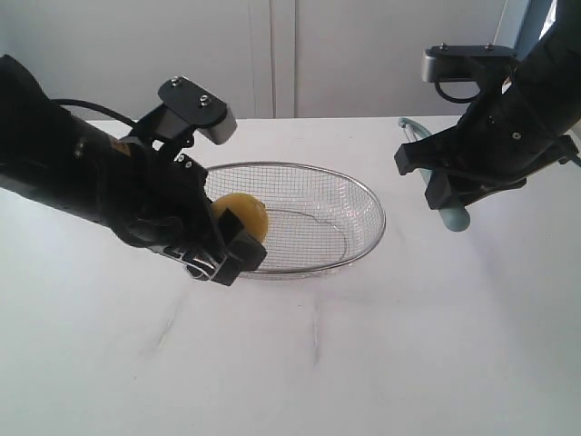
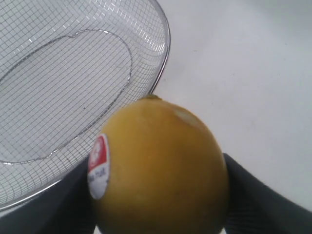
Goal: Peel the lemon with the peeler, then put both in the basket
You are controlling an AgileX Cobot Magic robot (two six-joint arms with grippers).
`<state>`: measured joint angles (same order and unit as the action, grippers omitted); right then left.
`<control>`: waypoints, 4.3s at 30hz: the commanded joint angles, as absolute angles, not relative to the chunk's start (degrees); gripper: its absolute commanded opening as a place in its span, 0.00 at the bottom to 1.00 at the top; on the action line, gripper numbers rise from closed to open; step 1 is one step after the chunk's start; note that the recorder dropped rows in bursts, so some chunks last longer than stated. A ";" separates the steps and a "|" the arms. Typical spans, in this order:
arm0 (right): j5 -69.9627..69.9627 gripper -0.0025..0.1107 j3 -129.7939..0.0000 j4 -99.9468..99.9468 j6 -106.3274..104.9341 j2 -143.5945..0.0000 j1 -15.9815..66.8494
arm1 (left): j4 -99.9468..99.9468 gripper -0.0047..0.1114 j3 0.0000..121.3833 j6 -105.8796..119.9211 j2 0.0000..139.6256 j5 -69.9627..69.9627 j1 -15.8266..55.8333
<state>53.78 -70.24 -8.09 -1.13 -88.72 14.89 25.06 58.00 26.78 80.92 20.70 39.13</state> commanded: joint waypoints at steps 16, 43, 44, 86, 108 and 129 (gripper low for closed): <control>53.99 0.02 -70.77 -7.79 -1.29 -88.22 14.81 | 60.82 0.04 57.74 62.38 79.98 35.01 21.03; 56.12 0.02 -70.77 -25.37 -10.94 -92.96 14.95 | 71.97 0.04 57.74 87.26 79.98 36.00 12.68; 56.43 0.02 -70.77 -25.90 -11.40 -93.27 14.95 | 71.97 0.04 57.74 87.26 79.98 35.69 12.68; 53.41 0.02 -70.77 -54.51 -30.81 -91.71 27.41 | 71.87 0.04 57.74 87.06 79.98 37.13 12.68; 49.32 0.02 -70.77 -54.07 -28.10 -91.42 27.41 | 71.44 0.04 57.74 87.06 79.98 37.13 12.68; 56.55 0.02 -70.77 -60.80 -33.96 -95.47 28.00 | 71.44 0.04 57.74 87.06 79.98 37.37 12.68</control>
